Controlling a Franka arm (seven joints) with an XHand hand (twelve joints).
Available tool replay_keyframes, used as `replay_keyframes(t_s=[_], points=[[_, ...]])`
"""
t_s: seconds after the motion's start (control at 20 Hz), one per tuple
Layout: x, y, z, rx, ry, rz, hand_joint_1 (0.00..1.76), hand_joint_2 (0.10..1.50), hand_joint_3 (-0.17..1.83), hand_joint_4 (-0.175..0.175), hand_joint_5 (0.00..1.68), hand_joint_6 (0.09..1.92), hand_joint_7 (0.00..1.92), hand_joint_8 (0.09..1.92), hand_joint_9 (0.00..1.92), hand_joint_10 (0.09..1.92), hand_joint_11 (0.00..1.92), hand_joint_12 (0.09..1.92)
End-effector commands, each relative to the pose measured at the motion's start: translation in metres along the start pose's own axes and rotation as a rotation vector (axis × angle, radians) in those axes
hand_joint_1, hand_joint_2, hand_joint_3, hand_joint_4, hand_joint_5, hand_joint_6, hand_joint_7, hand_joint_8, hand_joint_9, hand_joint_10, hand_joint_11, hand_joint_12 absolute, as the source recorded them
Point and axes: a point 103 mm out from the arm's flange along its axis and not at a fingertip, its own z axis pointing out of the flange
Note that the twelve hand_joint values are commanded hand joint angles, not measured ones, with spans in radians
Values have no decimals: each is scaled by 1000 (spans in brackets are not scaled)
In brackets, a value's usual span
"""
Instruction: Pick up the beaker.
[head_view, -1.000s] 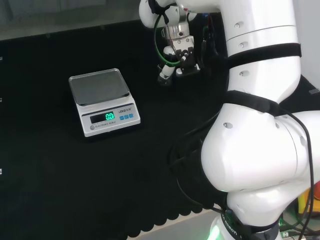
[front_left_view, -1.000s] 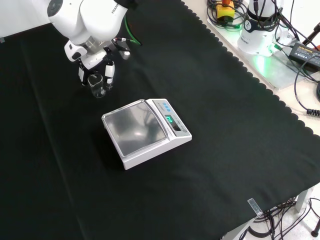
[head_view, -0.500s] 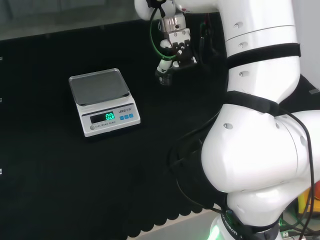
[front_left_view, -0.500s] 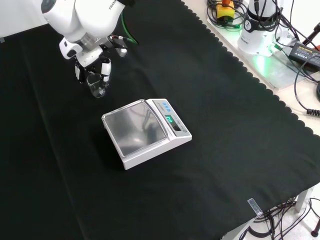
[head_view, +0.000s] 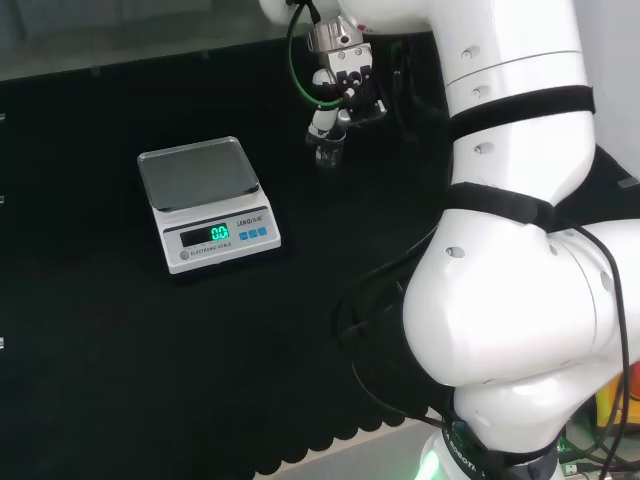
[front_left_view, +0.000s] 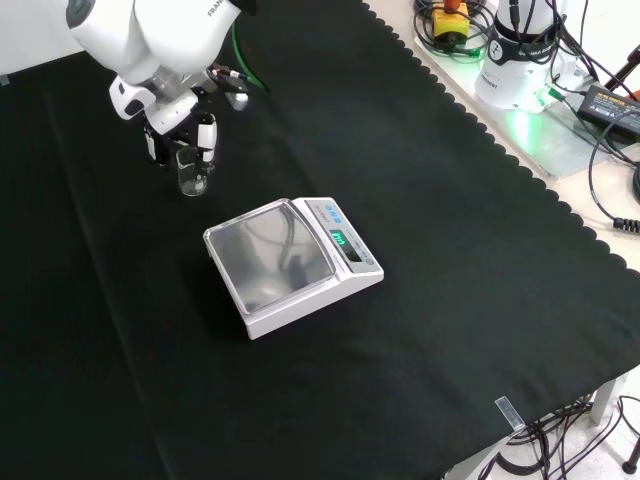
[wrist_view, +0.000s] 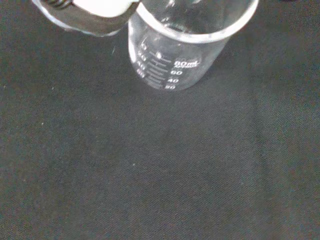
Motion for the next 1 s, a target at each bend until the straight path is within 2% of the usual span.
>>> replay_keyframes(t_s=[0.05,0.2,0.45,0.75,1.0], points=[[8,6,20,63,46,-20,948,798,452,-175,927,534,1162,588,1566,153,1420,682],[12,10,26,82,60,-27,937,791,462,-175,903,536,1146,590,1555,141,1404,690],[17,15,25,116,40,-35,910,779,493,-175,838,567,1095,622,1529,116,1349,748],[22,15,11,146,-10,-41,1060,771,503,-175,930,563,1187,611,1622,106,1521,625],[22,10,0,151,-16,-43,1124,758,515,-175,998,531,1252,583,1647,101,1596,560]])
